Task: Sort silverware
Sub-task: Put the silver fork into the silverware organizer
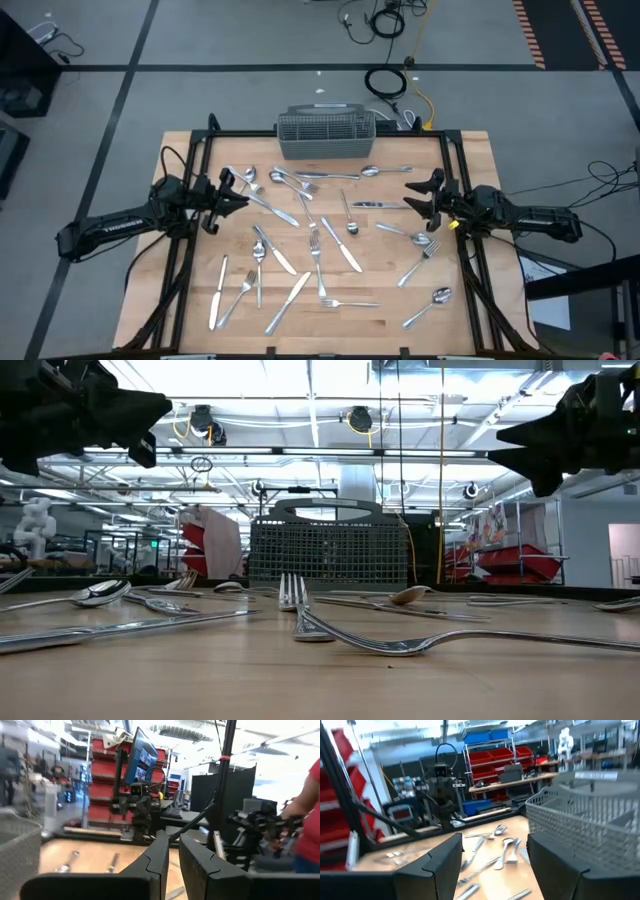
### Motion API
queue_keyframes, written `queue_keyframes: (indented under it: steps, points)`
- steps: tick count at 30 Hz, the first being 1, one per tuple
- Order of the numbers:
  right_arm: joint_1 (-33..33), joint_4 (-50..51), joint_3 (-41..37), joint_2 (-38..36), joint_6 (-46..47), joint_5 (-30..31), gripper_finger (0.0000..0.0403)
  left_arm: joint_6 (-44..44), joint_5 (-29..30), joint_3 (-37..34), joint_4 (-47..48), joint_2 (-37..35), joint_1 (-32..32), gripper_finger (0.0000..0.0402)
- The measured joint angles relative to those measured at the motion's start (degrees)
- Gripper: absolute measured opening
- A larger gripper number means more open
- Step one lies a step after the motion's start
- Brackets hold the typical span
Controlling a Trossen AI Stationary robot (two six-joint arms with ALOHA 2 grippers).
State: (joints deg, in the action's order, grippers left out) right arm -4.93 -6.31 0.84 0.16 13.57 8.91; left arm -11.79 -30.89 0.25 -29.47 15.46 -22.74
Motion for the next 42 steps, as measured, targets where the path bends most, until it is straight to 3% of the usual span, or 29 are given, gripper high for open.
queue_keyframes:
  steps: [14,17,32,36,42]
  points:
    - [0.0,-2.6,0.0,0.0,8.8,0.0,0.0212,1.7,4.4,0.0,-0.6,0.0,0.0,0.0052]
    - [0.0,-2.2,0.0,0.0,8.7,3.0,0.0212,1.5,4.4,0.0,-0.6,0.0,0.0,0.0052]
    - [0.0,-6.0,0.0,0.0,24.5,4.6,0.0212,-17.6,4.7,0.0,-6.5,0.0,0.0,0.0052]
    - [0.0,-6.2,0.0,0.0,26.4,4.9,0.0212,-19.2,10.9,0.1,-12.1,0.0,0.0,0.0052]
    - [0.0,-8.9,0.0,0.0,26.3,7.9,0.0212,-31.5,16.2,0.7,-21.8,0.0,0.0,0.0052]
